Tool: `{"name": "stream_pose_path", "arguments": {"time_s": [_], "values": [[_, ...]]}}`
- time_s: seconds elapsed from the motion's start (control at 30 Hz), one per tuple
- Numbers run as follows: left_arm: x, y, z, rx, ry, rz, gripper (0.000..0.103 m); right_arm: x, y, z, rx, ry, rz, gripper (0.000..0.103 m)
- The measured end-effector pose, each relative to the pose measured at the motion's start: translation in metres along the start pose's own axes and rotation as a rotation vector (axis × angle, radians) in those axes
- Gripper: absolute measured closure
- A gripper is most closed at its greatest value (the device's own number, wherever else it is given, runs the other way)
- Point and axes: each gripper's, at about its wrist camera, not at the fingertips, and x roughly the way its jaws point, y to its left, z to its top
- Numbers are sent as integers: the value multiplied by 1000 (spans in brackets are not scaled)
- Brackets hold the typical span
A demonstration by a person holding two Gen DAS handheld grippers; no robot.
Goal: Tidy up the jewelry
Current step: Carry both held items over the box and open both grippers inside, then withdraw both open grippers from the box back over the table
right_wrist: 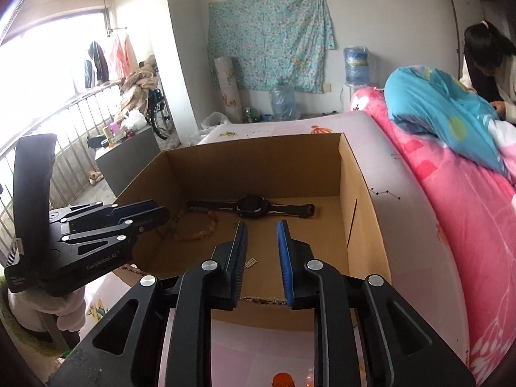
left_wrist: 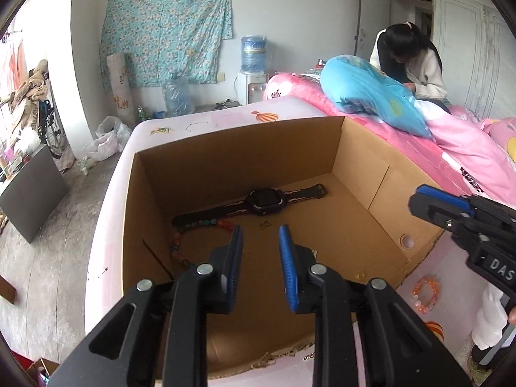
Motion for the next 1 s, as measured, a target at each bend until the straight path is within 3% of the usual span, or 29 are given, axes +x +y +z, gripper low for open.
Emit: {"name": "stream_pose_path", "arguments": {"time_s": [0.37, 0.67, 1.0], "values": [[-40, 4, -17, -56, -64, -1, 70, -25, -7, -3, 29, -53, 77, 74], [-65, -4, -30, -50, -97, -28, 62, -45, -3, -11, 26, -75, 120, 65], [-81, -16, -49, -23, -92, -47, 57, -60, -2, -25, 23, -68, 147, 62]]}}
